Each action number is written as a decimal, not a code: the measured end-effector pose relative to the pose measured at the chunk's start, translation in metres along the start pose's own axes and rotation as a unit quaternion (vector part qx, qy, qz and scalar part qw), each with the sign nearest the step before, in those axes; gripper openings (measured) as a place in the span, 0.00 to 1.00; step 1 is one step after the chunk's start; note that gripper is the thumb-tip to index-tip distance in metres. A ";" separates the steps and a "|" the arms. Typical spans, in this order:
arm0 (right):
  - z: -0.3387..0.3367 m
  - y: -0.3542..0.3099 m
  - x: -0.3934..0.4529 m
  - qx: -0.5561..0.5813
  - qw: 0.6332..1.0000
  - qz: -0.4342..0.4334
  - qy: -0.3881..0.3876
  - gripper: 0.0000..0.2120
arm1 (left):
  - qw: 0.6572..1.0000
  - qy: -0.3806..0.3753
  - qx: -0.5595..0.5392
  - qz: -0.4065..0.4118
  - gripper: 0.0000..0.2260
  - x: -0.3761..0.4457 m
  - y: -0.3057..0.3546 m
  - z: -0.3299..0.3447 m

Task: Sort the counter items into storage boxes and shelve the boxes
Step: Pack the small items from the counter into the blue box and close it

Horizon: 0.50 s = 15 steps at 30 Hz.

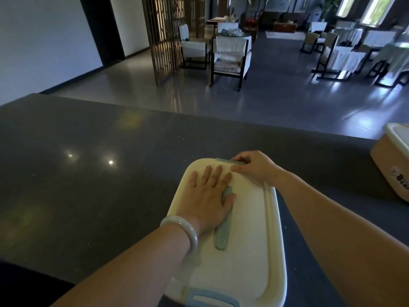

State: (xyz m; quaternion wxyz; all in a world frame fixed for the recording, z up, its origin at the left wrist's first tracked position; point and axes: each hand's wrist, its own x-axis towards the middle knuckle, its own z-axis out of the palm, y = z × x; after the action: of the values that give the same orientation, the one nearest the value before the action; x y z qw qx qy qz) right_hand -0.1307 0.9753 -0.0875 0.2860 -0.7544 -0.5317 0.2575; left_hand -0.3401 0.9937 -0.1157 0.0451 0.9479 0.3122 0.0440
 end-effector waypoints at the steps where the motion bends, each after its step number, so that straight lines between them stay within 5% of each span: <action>1: 0.000 -0.001 -0.001 0.000 1.000 -0.001 0.002 0.05 | 1.000 -0.002 -0.002 -0.001 0.29 0.000 0.000 -0.001; 10: 0.006 -0.001 -0.003 0.016 0.999 0.000 0.051 0.06 | 1.000 -0.006 -0.017 -0.004 0.27 -0.003 0.002 -0.006; 15: 0.014 0.004 -0.017 -0.083 0.992 0.037 0.088 0.10 | 1.000 -0.012 -0.022 0.016 0.27 0.000 -0.002 -0.007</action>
State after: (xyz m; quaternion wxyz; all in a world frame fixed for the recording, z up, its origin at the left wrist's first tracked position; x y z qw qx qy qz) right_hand -0.1432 0.9600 -0.0988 0.2581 -0.8145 -0.4957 0.1558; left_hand -0.3417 0.9955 -0.1085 0.0686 0.9519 0.2957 0.0403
